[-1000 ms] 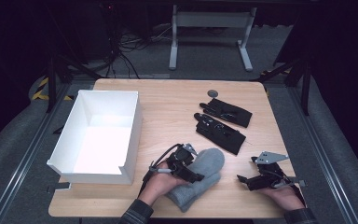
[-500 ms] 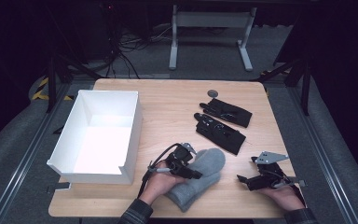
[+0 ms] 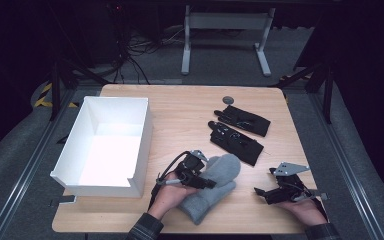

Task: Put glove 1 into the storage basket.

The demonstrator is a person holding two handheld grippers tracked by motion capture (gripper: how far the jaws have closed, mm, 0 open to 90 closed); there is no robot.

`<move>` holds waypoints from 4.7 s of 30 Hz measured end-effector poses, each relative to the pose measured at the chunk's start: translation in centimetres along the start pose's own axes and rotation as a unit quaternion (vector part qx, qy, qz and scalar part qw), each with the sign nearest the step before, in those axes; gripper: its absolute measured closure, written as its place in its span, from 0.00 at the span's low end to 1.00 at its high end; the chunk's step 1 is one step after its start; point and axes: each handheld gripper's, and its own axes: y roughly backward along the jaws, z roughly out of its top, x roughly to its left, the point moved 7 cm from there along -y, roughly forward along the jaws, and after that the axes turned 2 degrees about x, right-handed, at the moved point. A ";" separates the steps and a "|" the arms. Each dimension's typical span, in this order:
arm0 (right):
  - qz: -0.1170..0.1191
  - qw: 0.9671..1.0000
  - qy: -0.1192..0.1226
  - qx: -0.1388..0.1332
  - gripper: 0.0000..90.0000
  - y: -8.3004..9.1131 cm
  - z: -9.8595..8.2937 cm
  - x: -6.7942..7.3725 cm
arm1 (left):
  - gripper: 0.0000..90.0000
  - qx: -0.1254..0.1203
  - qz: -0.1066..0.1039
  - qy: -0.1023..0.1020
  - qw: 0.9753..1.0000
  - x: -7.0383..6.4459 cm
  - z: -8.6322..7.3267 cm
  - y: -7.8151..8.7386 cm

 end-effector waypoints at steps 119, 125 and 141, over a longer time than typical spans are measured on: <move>0.002 1.000 0.002 0.001 0.03 -0.1 0.1 0.0 | 0.79 -0.159 0.224 0.223 0.935 12.5 -8.2 25.9; 0.001 1.000 0.001 0.001 0.03 -0.1 0.1 0.0 | 0.79 -0.134 0.223 0.243 0.935 14.1 -9.7 24.1; 0.001 1.000 0.000 0.001 0.03 -0.1 0.1 0.0 | 0.76 -0.073 0.225 0.285 0.929 17.4 -11.9 20.7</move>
